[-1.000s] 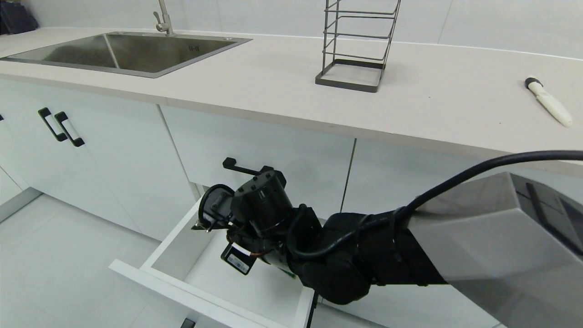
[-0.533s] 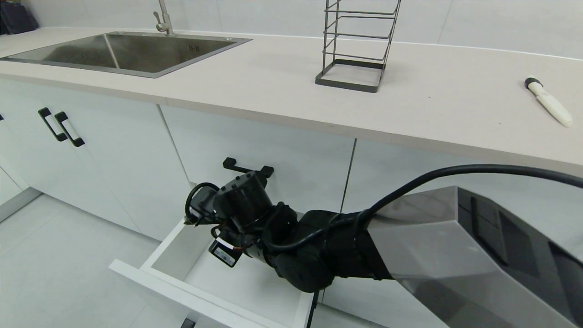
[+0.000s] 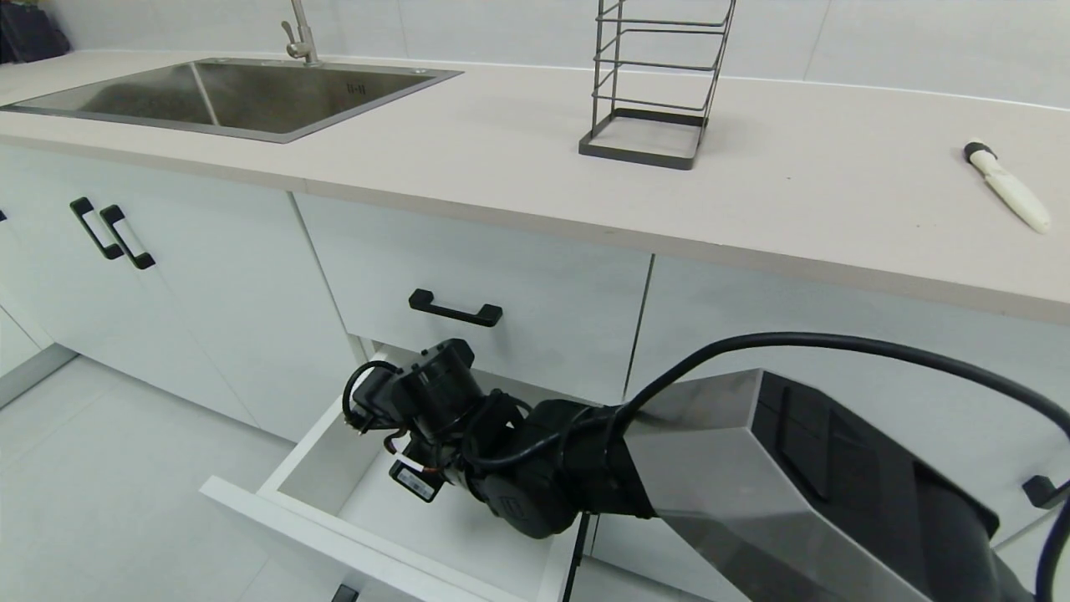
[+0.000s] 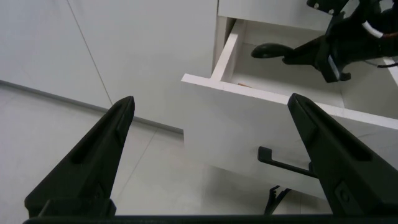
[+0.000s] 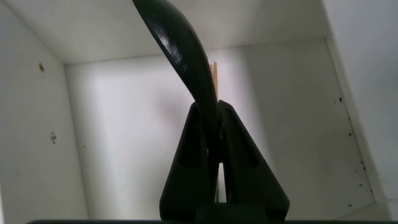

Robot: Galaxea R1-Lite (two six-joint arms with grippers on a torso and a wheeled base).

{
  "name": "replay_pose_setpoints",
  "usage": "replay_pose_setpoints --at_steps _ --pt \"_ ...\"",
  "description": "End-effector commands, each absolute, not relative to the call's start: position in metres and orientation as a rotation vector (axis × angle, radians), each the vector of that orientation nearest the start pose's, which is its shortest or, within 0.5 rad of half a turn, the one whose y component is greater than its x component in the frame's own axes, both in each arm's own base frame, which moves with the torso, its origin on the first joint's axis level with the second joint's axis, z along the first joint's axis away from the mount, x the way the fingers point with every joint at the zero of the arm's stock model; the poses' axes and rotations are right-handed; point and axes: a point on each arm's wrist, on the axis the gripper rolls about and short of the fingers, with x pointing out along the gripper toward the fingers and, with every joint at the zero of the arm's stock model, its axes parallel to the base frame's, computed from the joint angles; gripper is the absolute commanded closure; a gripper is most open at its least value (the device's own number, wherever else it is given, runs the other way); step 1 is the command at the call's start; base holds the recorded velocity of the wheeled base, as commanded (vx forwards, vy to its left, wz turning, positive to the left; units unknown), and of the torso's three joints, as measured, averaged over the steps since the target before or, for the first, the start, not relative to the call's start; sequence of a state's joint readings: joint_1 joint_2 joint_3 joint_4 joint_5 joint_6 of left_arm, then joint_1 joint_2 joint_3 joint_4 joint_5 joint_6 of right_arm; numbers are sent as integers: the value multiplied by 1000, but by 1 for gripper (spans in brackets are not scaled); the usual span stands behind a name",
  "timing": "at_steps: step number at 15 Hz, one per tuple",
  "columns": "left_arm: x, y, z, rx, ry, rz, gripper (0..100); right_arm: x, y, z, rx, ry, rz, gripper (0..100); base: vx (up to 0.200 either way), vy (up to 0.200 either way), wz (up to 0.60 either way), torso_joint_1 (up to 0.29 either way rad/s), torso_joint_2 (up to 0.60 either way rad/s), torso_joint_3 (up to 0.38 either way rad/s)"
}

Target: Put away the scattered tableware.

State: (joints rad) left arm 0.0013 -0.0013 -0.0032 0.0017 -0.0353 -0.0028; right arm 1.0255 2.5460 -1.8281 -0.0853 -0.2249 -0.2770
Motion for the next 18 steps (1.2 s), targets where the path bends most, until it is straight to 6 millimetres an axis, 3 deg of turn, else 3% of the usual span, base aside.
replay_pose_setpoints --at_steps 1,18 --pt "-23 -1 76 -3 -1 -34 0 272 435 34 -655 447 844 100 0 0 0 0 0 0" --pt "-23 -1 76 -3 -1 -34 0 282 439 -5 -690 482 778 100 0 0 0 0 0 0"
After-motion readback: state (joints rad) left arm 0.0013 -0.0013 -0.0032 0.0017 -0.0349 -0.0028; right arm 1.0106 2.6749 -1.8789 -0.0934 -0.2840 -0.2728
